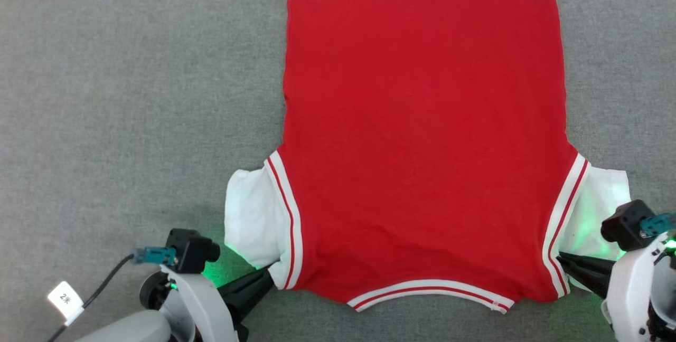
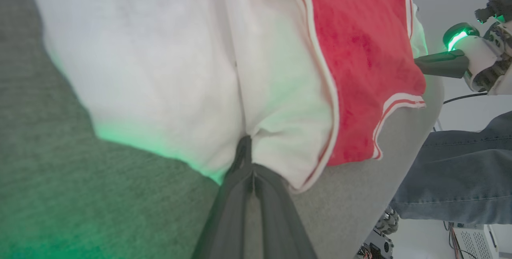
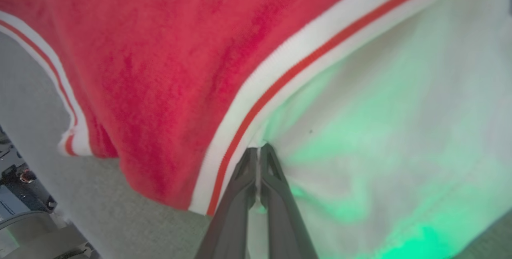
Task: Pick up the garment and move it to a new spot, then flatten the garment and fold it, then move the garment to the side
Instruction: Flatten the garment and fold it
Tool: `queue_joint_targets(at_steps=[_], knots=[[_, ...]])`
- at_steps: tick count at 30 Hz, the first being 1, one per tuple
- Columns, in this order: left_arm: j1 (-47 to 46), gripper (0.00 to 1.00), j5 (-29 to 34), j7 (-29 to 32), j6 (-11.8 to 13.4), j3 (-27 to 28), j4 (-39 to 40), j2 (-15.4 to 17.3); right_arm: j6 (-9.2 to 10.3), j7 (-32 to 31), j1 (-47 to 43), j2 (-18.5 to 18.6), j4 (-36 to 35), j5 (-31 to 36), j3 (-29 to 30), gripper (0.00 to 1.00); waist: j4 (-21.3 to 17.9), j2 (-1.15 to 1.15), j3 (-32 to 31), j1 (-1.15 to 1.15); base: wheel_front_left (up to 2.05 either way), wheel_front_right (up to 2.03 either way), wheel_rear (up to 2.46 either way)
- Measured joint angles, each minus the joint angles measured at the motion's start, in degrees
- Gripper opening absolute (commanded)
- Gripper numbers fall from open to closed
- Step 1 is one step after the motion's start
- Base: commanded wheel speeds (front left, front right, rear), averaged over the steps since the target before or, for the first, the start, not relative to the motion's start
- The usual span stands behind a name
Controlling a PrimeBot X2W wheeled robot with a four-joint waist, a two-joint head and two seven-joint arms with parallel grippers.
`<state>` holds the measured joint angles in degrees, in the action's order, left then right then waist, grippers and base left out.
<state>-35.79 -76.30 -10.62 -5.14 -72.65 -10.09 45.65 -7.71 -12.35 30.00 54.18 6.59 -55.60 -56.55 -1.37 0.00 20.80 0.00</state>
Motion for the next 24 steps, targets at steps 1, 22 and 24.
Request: queue_joint_targets(at_steps=[1,22,24], knots=[[-0.05,0.0,0.16,0.0,-0.44,0.01,-0.94,-0.53,-0.03,0.12,0.3,-0.65,0.75,1.04,-0.23,0.0,0.03,0.0,0.18,0.0,0.0,0.0,0.0],[3.62,0.0,1.31,-4.49,0.2,4.3,0.12,-0.74,0.18,-3.69,0.08,13.72,-12.77,-4.15,15.25,1.0,-2.46,0.0,1.09,0.0,0.0,0.0,0.0],[3.61,0.0,2.0,-4.54,0.63,5.59,1.09,-1.15,0.18,-4.36,1.75,15.13,-11.94,-5.31,20.53,1.0,-2.06,0.0,1.89,0.0,0.0,0.0,0.0]])
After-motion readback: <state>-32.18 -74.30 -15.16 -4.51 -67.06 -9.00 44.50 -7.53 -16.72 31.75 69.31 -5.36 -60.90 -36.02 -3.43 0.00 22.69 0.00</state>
